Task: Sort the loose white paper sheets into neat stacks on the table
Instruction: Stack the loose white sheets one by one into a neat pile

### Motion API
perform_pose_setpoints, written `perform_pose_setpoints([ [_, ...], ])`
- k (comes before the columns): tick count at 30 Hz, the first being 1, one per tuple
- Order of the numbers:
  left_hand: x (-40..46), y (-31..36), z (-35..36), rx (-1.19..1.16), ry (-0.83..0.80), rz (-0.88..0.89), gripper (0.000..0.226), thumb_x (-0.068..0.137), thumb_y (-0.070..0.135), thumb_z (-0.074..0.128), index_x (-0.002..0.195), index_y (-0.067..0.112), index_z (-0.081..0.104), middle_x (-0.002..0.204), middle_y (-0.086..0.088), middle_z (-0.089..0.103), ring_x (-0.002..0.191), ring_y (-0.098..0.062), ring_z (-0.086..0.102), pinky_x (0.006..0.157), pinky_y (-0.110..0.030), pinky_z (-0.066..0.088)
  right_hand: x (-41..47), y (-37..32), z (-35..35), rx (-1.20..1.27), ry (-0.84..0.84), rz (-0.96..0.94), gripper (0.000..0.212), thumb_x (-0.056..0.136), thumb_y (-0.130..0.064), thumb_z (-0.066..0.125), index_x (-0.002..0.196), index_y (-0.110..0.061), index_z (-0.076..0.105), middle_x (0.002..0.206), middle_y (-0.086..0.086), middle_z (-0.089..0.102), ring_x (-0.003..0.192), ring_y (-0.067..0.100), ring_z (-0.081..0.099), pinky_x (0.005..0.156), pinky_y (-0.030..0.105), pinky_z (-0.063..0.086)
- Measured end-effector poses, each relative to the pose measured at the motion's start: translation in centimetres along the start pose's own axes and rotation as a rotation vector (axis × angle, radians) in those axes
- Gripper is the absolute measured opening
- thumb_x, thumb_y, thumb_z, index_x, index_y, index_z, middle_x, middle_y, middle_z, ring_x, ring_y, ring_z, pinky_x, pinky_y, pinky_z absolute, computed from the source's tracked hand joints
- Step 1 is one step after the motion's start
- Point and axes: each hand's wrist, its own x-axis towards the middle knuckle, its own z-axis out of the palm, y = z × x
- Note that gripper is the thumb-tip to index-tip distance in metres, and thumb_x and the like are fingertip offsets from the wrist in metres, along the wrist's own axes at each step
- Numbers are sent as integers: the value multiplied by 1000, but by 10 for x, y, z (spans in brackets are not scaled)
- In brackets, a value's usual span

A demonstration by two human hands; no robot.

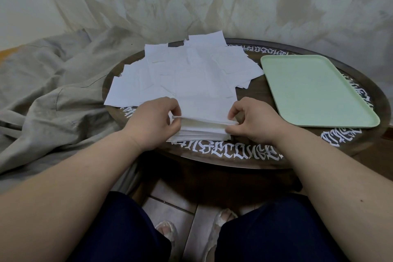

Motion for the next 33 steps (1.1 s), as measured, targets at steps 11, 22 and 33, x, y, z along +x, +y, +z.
perform_pose_setpoints([
  [11,6,-4,-5,-241,271,-91,28,80,2,65,76,27,53,90,10,67,77,-18,65,79,-23,49,1,-9,-3,207,437,-100,4,80,-12,68,79,-15,67,77,-3,66,70,10,60,71,21,47],
  [22,1,-13,-3,-139,-22,-80,29,82,7,66,72,31,52,100,3,68,84,-18,62,84,-34,48,1,-8,0,-4,98,-109,11,78,-7,63,81,-16,67,91,0,64,80,13,57,73,21,42],
  [33,0,-13,-1,-109,-122,-90,10,81,9,65,81,19,64,96,2,69,76,-9,60,79,-27,48,-2,-4,2,-54,-14,-71,7,76,-21,70,81,-20,65,86,-5,62,76,8,59,78,28,50],
])
